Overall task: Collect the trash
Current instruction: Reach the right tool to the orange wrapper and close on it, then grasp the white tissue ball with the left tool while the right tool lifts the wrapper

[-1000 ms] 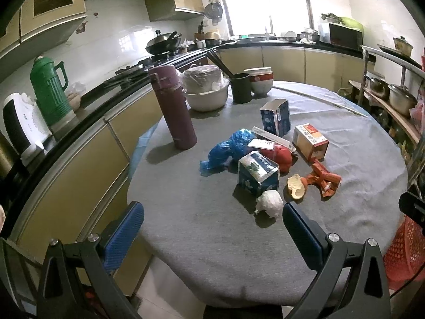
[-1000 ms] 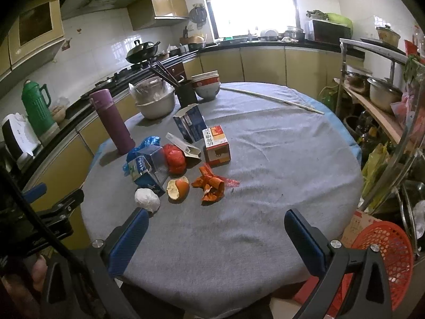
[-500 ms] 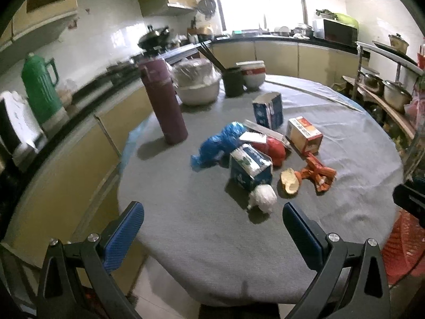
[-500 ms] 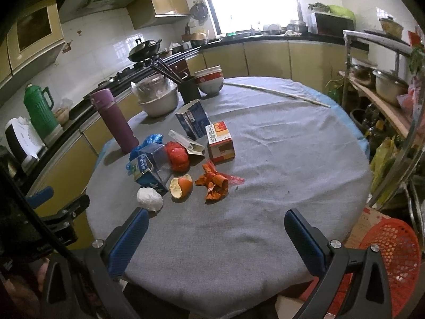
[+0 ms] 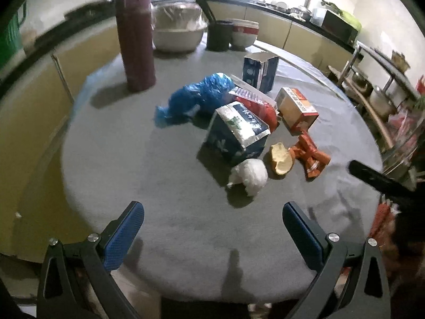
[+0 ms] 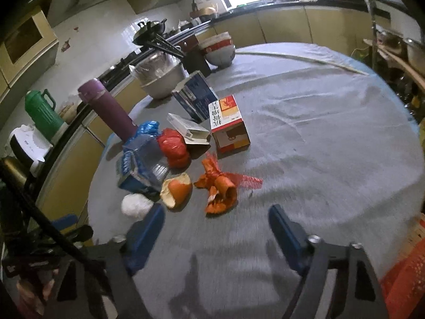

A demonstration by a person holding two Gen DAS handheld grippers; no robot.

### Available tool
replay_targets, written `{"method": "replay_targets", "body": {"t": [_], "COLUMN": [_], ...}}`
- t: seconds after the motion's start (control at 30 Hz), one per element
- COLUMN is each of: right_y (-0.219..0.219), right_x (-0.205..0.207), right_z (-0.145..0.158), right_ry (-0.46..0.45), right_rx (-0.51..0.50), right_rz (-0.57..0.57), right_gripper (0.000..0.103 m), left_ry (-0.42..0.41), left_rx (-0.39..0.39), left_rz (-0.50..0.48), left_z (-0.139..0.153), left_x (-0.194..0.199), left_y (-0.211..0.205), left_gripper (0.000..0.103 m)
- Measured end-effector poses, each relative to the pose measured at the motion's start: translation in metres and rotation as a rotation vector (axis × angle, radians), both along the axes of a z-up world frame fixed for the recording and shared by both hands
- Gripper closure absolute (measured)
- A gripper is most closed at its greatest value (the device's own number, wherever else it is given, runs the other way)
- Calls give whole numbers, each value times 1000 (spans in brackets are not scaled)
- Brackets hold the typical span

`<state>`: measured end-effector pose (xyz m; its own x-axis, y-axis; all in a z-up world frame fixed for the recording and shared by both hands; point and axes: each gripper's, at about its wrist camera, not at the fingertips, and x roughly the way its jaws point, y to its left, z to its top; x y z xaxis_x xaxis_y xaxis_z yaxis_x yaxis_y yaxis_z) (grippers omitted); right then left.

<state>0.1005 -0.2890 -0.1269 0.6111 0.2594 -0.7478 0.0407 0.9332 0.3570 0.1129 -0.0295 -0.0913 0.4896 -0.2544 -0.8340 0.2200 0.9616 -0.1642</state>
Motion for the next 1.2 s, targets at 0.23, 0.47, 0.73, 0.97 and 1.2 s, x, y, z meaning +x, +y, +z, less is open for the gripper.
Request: {"method": "replay_targets", "body": {"t": [0.23, 0.47, 0.73, 0.97, 1.2], "right_y": [6, 15, 11, -1, -10], "right_x": [46, 70, 48, 5, -38], "right_z": [-22, -49, -43, -26, -8], "right_ry": [13, 80, 26, -22, -80], "right_rx": [-11, 14, 31, 87, 126], "right_rz": [22, 57, 25, -11, -23], "right_gripper": [35, 65, 77, 77, 77], "left_ry": [59, 177, 172, 154, 107], "left_rx": [-103, -155, -230, -193, -144], "left_rz": [5, 8, -1, -24, -63], "left_z": [-13, -39, -39, -35, -25], "left_x": [27, 48, 44, 25, -1], "left_y": [-12, -21, -15, -19, -24], "left_gripper": [1, 44, 77, 79, 80]}}
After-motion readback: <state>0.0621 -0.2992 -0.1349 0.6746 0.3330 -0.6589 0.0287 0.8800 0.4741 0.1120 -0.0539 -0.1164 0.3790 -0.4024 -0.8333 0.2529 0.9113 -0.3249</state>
